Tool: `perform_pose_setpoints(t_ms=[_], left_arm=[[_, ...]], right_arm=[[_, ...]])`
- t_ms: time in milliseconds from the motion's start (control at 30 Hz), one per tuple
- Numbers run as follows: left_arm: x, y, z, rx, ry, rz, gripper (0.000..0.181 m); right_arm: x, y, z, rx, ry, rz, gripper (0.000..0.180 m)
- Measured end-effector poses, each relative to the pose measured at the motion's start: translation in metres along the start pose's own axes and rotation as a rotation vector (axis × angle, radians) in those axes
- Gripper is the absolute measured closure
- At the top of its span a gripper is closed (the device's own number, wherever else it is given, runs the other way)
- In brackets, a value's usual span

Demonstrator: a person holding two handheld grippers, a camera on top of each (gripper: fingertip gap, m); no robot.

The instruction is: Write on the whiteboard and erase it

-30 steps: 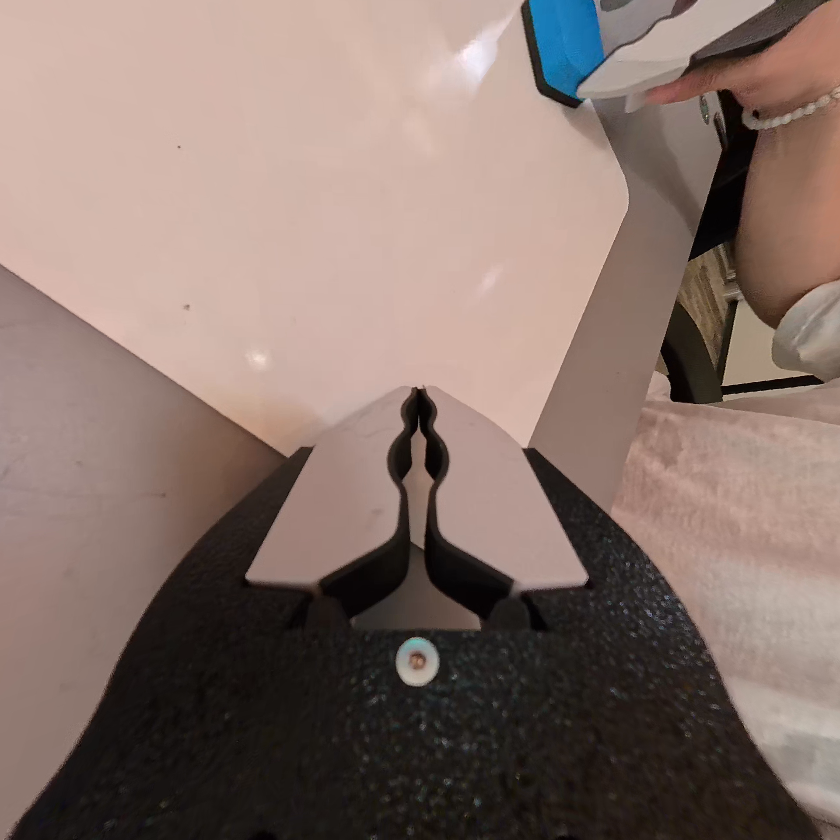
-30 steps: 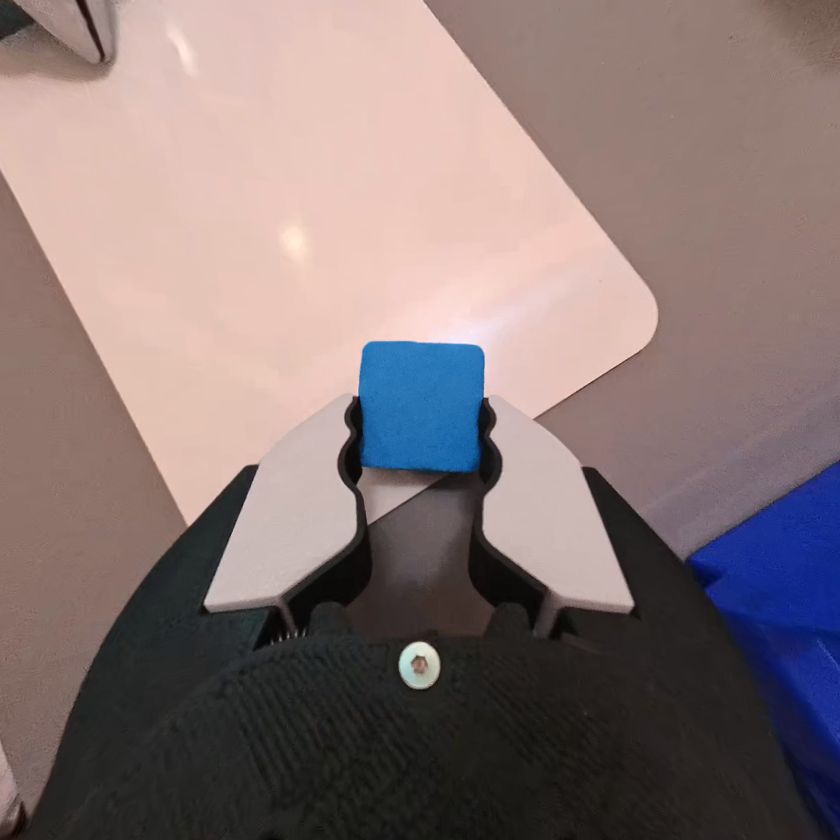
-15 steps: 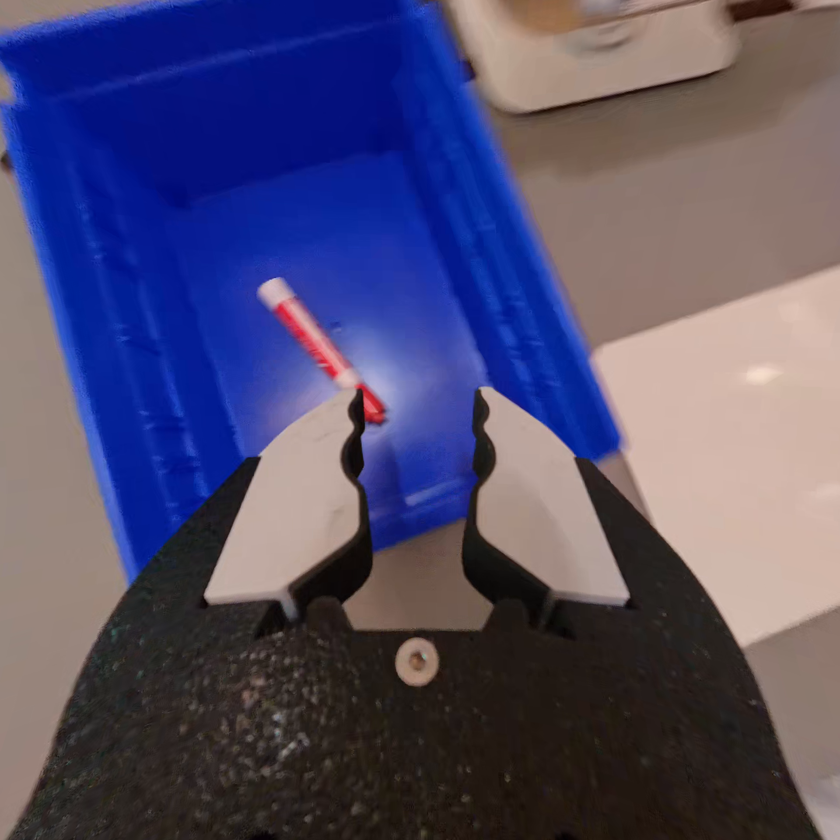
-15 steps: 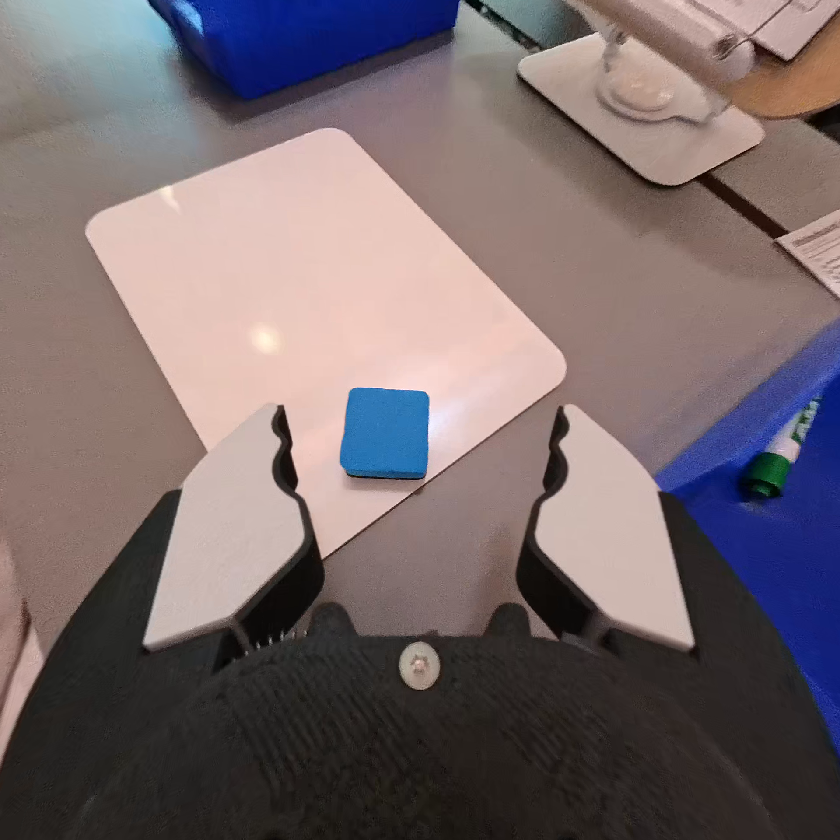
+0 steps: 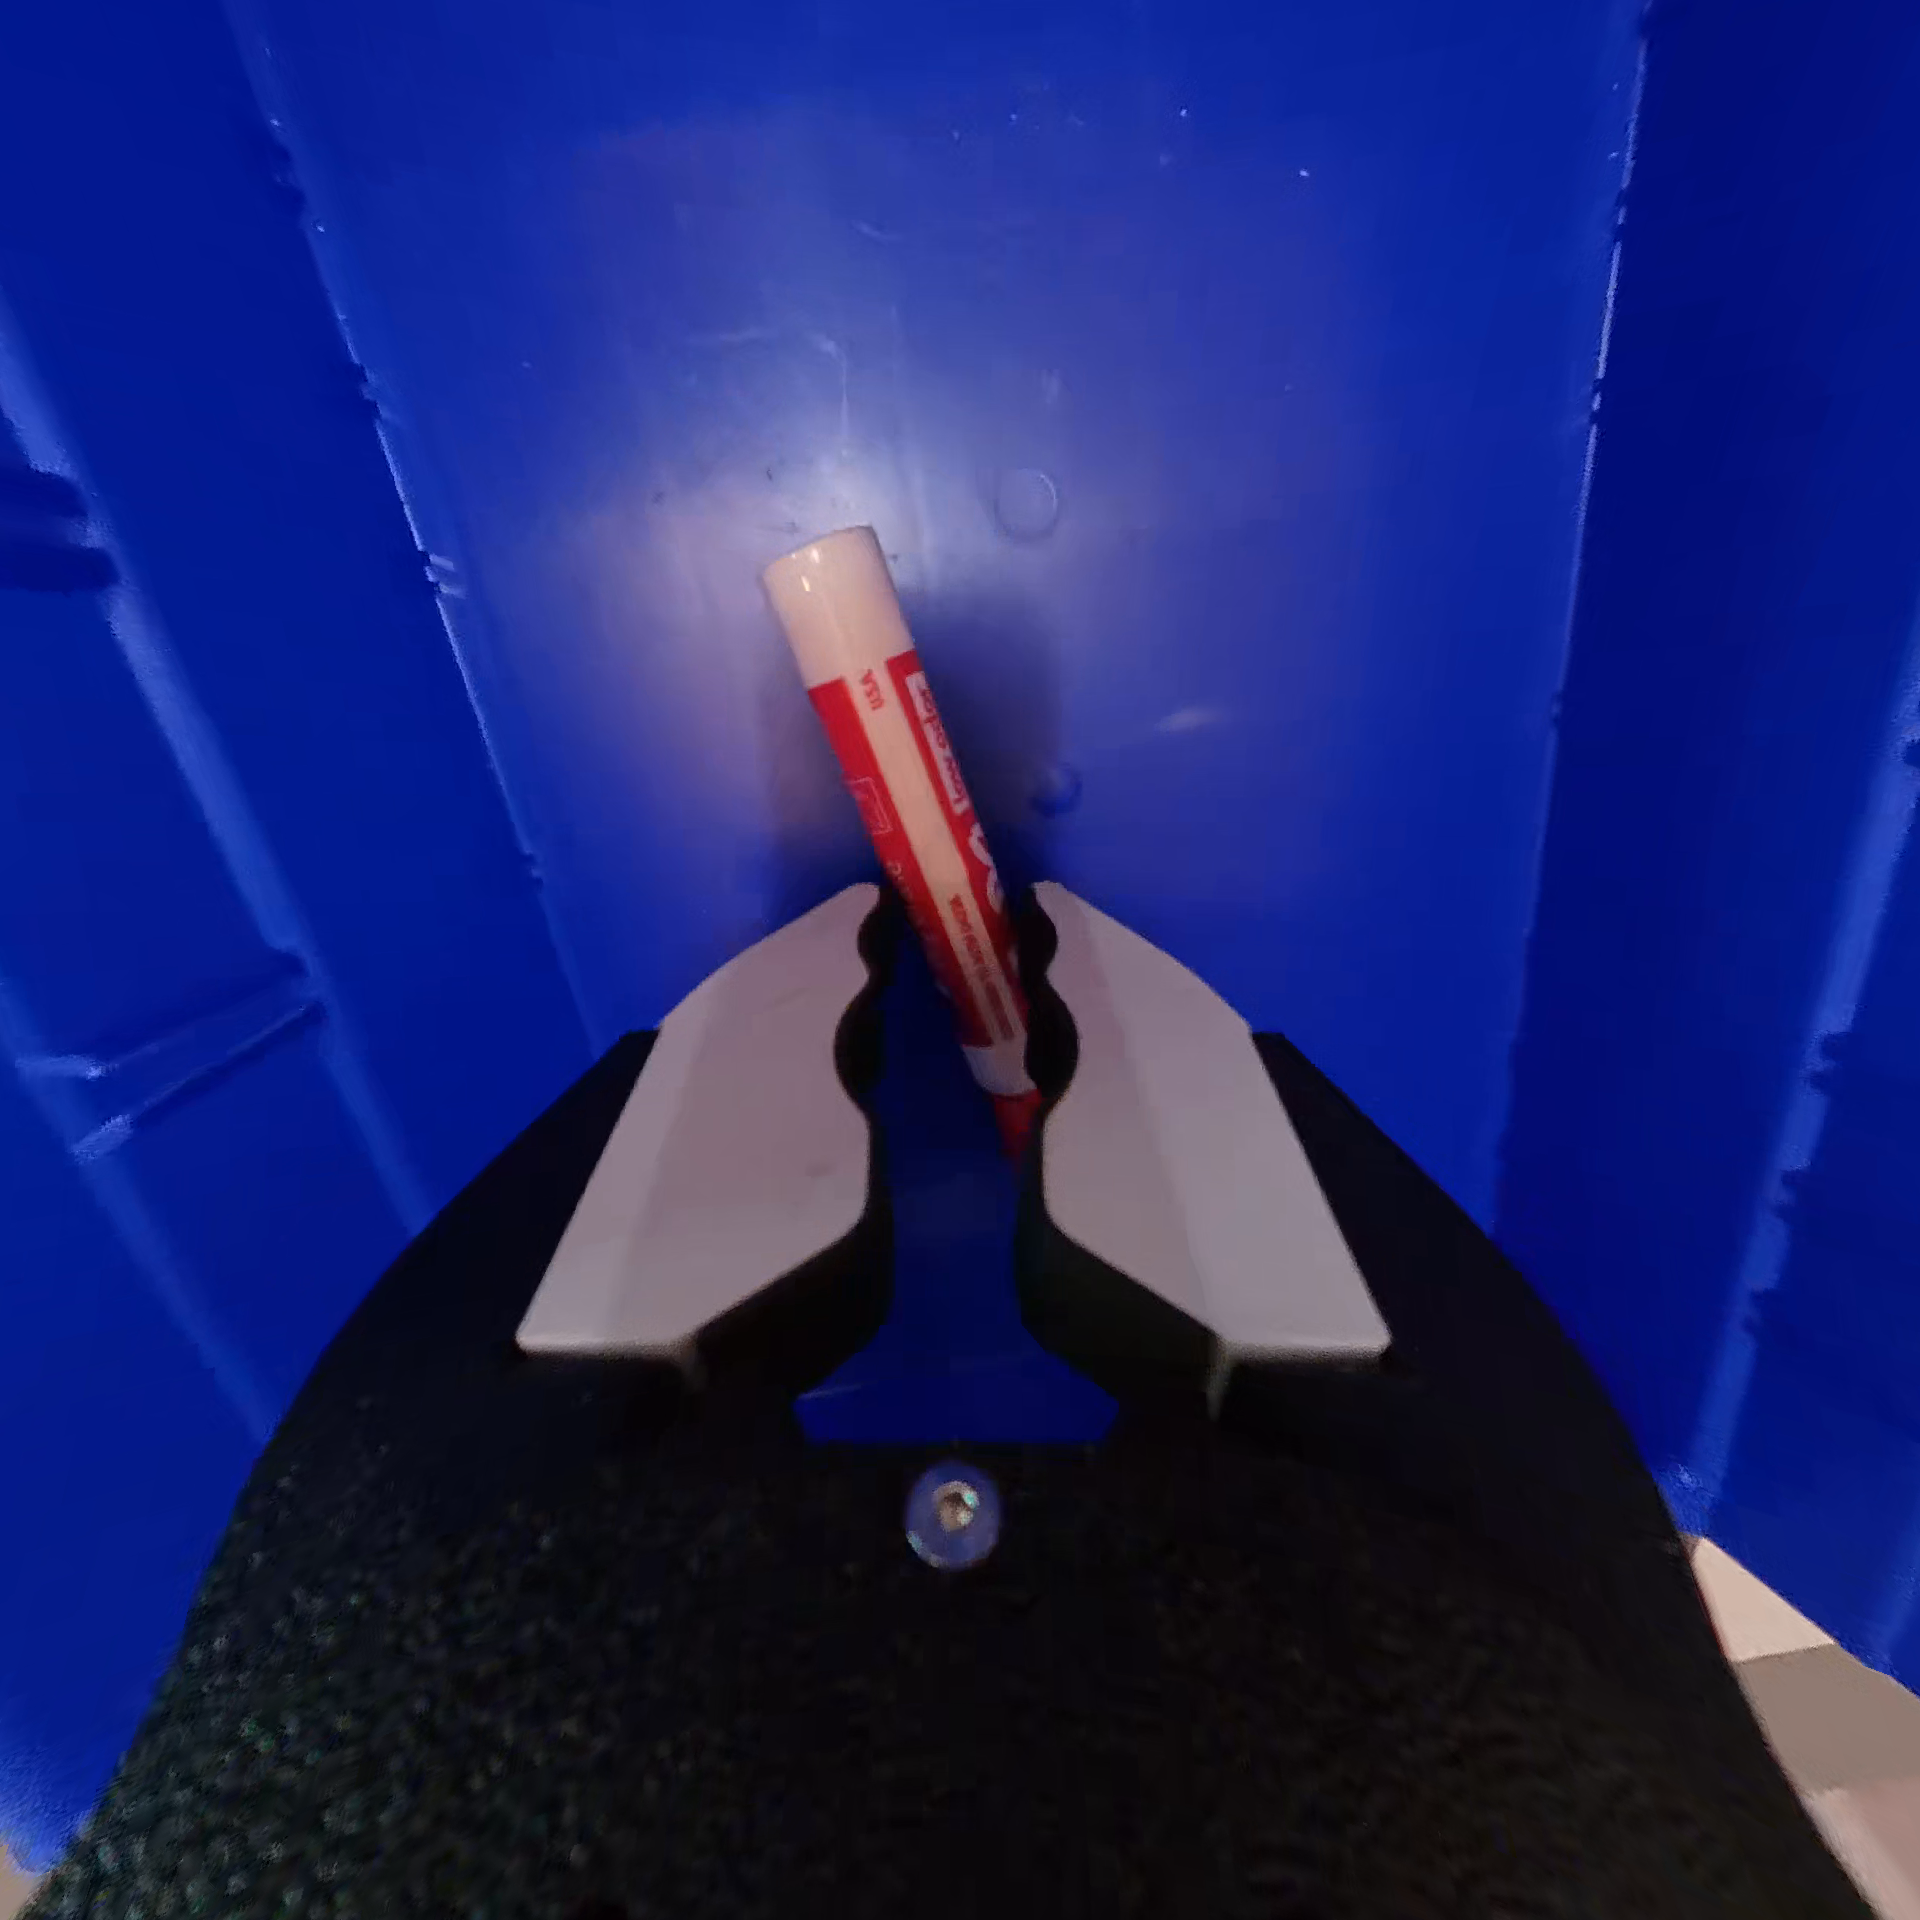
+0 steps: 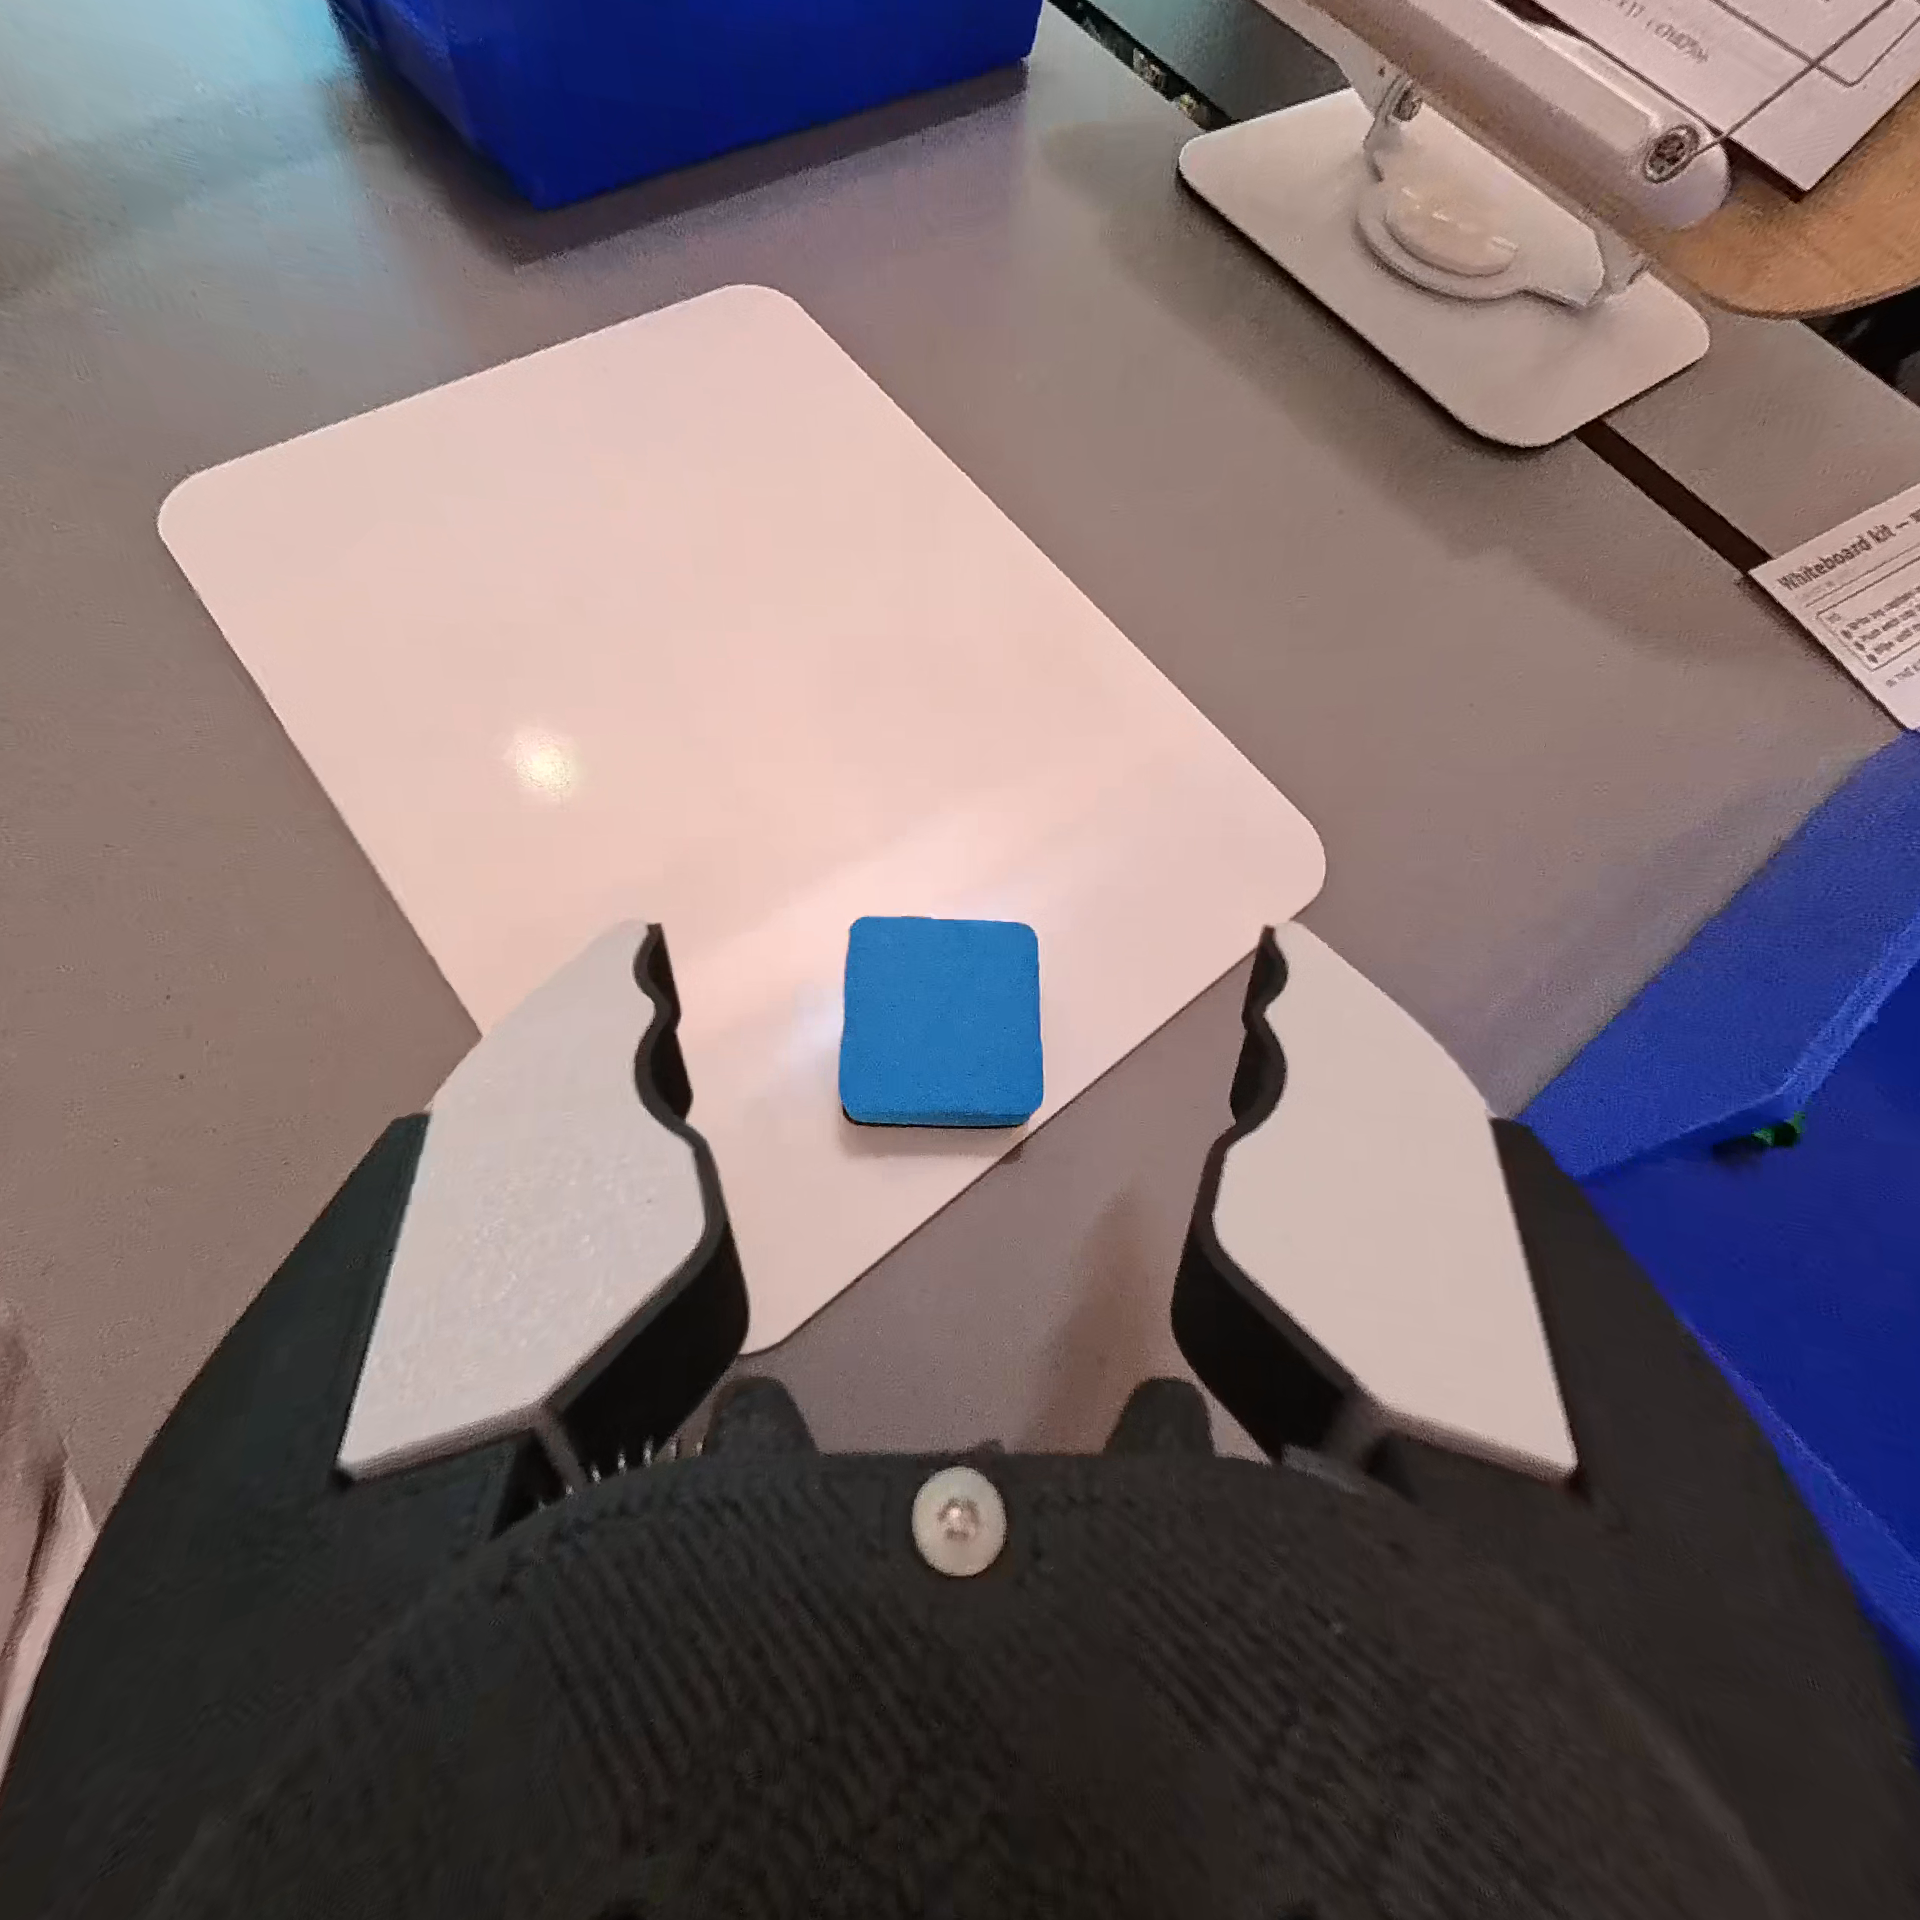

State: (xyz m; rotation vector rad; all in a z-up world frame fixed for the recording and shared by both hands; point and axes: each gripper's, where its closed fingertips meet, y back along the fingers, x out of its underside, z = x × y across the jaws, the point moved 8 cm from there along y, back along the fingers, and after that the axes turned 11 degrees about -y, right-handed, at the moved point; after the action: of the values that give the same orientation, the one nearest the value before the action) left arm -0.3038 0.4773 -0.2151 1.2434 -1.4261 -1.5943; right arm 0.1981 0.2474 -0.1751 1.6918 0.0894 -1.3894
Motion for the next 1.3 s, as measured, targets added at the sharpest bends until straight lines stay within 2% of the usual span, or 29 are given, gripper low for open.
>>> perform_pose_setpoints(t_ms=[200,367,567,667,867,967,1100,1233,1300], left_arm=[[0.003,-0.001,-0.001,-0.03,-0.047,-0.037,0.159],[0.003,-0.001,-0.004,-0.085,-0.101,-0.007,0.159],[0.003,-0.001,-0.003,-0.064,-0.109,-0.002,0.159],[0.003,-0.001,-0.003,-0.059,-0.114,-0.007,0.159],[0.003,-0.001,-0.003,-0.06,-0.119,-0.007,0.159],[0.003,-0.001,-0.003,-0.058,-0.12,-0.015,0.159],[0.005,-0.001,-0.002,-0.05,-0.143,-0.031,0.159],[0.006,-0.001,0.0,-0.037,-0.145,-0.041,0.16],[0.006,0.0,0.0,-0.034,-0.152,-0.045,0.16]], right_arm=[[0.011,-0.01,-0.014,0.068,-0.003,0.076,0.083],[0.024,-0.028,-0.008,-0.128,0.022,0.184,0.097],[0.033,-0.034,-0.009,-0.155,0.042,0.291,0.125],[0.025,-0.034,-0.012,-0.158,0.028,0.276,0.126],[-0.018,-0.049,-0.05,0.087,-0.054,0.245,0.126],[-0.018,-0.07,-0.063,0.128,-0.146,0.321,0.126],[-0.013,-0.086,-0.075,0.149,-0.29,0.259,0.126],[-0.011,-0.086,-0.074,0.143,-0.287,0.251,0.124],[-0.013,-0.082,-0.072,0.145,-0.252,0.244,0.115]])
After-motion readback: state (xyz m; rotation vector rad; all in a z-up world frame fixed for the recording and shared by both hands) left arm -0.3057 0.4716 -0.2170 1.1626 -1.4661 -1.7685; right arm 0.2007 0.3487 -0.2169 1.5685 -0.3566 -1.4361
